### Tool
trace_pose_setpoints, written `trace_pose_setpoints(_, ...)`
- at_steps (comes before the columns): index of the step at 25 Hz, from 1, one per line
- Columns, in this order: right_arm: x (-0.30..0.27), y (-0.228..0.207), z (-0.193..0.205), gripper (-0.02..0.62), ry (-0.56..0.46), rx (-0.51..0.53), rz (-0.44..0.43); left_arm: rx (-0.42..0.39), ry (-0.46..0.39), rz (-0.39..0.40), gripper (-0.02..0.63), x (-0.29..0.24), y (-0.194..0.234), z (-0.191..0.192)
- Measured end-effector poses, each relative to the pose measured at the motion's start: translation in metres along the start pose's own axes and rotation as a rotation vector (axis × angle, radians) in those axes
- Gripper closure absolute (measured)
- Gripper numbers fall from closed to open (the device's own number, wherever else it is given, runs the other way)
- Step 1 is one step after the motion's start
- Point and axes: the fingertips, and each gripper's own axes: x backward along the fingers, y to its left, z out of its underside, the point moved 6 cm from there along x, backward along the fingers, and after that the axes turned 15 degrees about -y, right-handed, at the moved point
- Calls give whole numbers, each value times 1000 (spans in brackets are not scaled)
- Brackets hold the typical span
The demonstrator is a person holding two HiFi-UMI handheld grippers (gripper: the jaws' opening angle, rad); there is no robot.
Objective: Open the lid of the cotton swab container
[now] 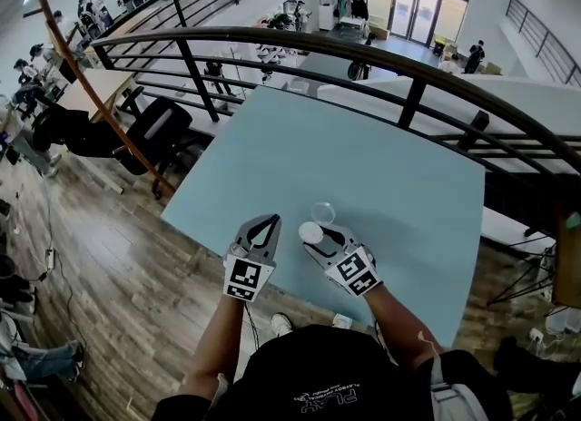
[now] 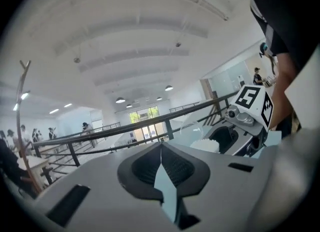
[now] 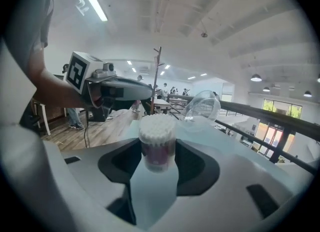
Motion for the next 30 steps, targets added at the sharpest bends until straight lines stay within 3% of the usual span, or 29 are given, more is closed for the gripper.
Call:
trace_pose_setpoints(6, 9, -12, -6, 377, -33, -6, 134, 207, -29, -138, 591, 18, -1, 16)
trace_pose_setpoints(11, 13, -22, -6, 377, -59, -15, 221, 308, -39, -174, 591, 26, -6, 18)
trace_pose_setpoints(14, 17, -21, -10, 374, -70, -24, 260, 317, -66, -175, 592, 29, -8, 16)
trace_pose_setpoints(19, 20, -23, -12, 373, -82, -27, 290, 324, -33, -175, 591, 31, -12, 18)
trace_pose_setpoints(30, 25, -24, -26, 371, -128, 17, 368, 342, -46, -169, 592, 35, -17, 18)
